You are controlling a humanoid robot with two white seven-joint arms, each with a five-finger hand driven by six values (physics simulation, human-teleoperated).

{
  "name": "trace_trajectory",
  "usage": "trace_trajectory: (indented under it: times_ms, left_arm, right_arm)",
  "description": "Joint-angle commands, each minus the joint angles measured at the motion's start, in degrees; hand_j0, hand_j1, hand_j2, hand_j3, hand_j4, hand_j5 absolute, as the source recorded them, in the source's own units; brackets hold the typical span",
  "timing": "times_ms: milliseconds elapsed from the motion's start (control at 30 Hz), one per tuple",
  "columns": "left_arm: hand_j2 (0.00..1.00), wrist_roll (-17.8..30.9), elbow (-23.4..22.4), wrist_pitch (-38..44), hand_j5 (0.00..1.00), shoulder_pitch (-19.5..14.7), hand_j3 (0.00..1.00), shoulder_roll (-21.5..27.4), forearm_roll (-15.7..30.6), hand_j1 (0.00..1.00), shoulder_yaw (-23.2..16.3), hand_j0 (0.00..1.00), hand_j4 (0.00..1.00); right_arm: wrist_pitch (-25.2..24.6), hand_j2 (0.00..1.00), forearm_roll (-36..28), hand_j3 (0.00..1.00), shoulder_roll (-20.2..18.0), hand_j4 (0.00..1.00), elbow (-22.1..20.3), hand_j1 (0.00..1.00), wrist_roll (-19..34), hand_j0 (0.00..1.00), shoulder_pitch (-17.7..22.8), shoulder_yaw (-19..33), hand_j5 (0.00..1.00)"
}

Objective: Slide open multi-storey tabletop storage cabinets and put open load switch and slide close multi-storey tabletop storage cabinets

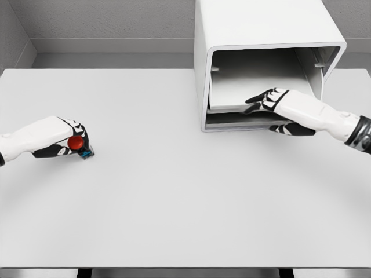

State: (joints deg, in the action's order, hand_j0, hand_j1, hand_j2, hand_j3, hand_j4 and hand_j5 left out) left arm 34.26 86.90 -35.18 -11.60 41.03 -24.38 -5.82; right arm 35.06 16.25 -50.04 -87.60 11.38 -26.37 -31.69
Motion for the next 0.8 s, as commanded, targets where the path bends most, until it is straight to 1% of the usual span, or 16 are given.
trace_trajectory:
  times_ms: [0,67,100,167,233,267,300,333,367,433,667,733,767]
  left_arm:
    - [0.37,-0.1,0.7,0.2,0.37,0.0,0.37,0.0,0.4,0.37,0.0,0.37,0.37]
    - [0.36,-0.1,1.3,0.2,0.36,-0.1,0.36,0.0,0.4,0.36,0.0,0.36,0.36]
    - [0.36,-0.1,1.7,0.2,0.36,-0.1,0.36,0.0,0.5,0.36,0.0,0.36,0.36]
    - [0.36,-0.1,2.7,0.2,0.36,-0.2,0.36,0.0,0.6,0.36,0.0,0.36,0.36]
    - [0.36,-0.1,3.4,0.2,0.36,0.1,0.36,0.0,0.6,0.36,1.0,0.36,0.36]
    - [0.36,-0.1,3.8,0.2,0.36,0.2,0.36,0.0,0.6,0.36,1.1,0.36,0.36]
    - [0.36,-0.1,3.8,0.2,0.36,0.2,0.36,0.0,0.6,0.36,1.1,0.36,0.36]
    - [0.36,-0.1,3.9,0.2,0.36,0.1,0.36,0.0,0.6,0.36,1.2,0.36,0.36]
    - [0.36,-0.1,4.5,0.2,0.36,0.1,0.36,0.0,0.6,0.36,1.2,0.36,0.36]
    - [0.36,-0.1,5.2,0.2,0.36,0.0,0.36,-0.1,0.6,0.36,1.2,0.36,0.36]
    - [0.36,-0.1,7.6,0.2,0.36,0.0,0.36,-0.1,1.1,0.36,1.6,0.36,0.36]
    - [0.36,-0.1,8.4,0.2,0.36,0.0,0.36,-0.1,1.1,0.36,1.7,0.36,0.36]
    - [0.36,-0.1,8.6,0.2,0.36,-0.1,0.36,-0.1,1.1,0.36,1.8,0.36,0.36]
  right_arm:
    - [-0.1,0.77,-0.4,0.77,-1.3,0.77,-1.0,0.77,0.0,0.77,0.0,0.7,0.77]
    - [-0.1,0.77,-0.4,0.77,-1.4,0.77,-1.6,0.77,0.0,0.77,1.6,2.7,0.77]
    - [-0.1,0.77,-0.4,0.77,-1.7,0.77,-2.7,0.77,0.0,0.77,1.8,2.7,0.77]
    - [-0.1,0.77,-0.5,0.77,-2.3,0.77,-2.8,0.77,0.0,0.77,2.1,2.8,0.77]
    - [-0.1,0.77,-0.5,0.77,-2.9,0.77,-3.9,0.77,-0.1,0.77,2.5,2.9,0.77]
    - [-0.1,0.77,-0.5,0.77,-3.1,0.77,-4.1,0.77,-0.1,0.77,3.2,3.9,0.77]
    - [-0.1,0.77,-0.5,0.77,-3.2,0.77,-5.3,0.77,0.0,0.77,4.5,5.5,0.77]
    - [-0.1,0.77,-0.5,0.77,-3.2,0.77,-5.7,0.77,0.0,0.77,5.6,6.8,0.77]
    - [-0.1,0.77,-0.5,0.77,-3.2,0.77,-5.8,0.77,0.0,0.77,6.3,7.3,0.77]
    - [-0.1,0.77,-0.5,0.77,-4.2,0.77,-7.2,0.77,-0.1,0.77,6.7,7.3,0.77]
    - [-0.1,0.77,-0.5,0.77,-5.1,0.77,-7.4,0.77,-0.2,0.77,7.5,7.3,0.77]
    - [-0.1,0.77,-0.5,0.77,-5.8,0.77,-8.3,0.77,-0.4,0.77,7.6,7.4,0.77]
    - [-0.1,0.77,-0.5,0.77,-5.9,0.77,-8.5,0.77,-0.4,0.77,8.5,8.5,0.77]
